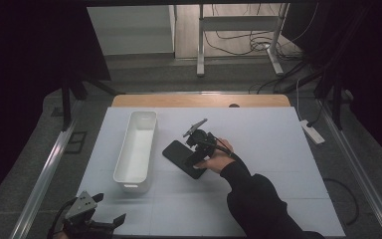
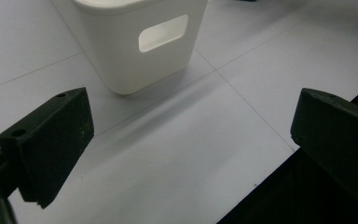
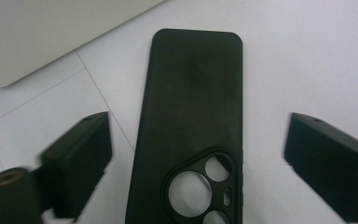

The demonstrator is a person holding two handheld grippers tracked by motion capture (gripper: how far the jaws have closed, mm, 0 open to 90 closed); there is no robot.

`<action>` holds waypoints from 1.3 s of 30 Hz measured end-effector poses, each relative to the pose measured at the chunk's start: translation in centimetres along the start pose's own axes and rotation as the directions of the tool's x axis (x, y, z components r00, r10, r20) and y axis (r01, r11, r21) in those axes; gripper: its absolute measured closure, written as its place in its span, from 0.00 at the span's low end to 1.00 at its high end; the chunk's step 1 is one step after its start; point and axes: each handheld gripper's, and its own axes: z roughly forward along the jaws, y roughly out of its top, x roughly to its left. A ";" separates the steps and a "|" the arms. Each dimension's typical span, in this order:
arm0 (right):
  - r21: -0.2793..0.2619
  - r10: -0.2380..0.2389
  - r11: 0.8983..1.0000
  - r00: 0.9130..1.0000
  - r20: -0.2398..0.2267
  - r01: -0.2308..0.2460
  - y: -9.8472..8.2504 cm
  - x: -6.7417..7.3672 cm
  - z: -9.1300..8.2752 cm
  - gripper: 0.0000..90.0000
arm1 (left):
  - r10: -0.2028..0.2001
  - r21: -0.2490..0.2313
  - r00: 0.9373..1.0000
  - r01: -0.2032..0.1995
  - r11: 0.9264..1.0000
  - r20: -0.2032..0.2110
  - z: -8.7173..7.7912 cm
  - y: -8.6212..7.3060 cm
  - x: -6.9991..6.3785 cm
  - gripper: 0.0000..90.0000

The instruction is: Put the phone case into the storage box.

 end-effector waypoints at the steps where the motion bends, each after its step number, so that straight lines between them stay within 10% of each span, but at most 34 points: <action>1: 0.007 0.001 1.000 1.000 -0.006 -0.001 0.0 -0.1 0.0 0.20 | 0.000 0.000 1.000 0.000 1.000 0.000 0.0 0.0 0.0 0.00; 16: 0.059 0.031 0.998 1.000 0.004 -0.031 1.1 -1.2 1.0 0.99 | 0.004 0.002 1.000 -0.004 1.000 -0.001 0.0 0.0 0.0 0.00; 39: 0.065 0.106 0.992 0.993 0.047 -0.109 2.4 -4.1 4.8 1.00 | 0.005 0.002 1.000 -0.005 1.000 0.002 0.0 0.0 0.0 0.00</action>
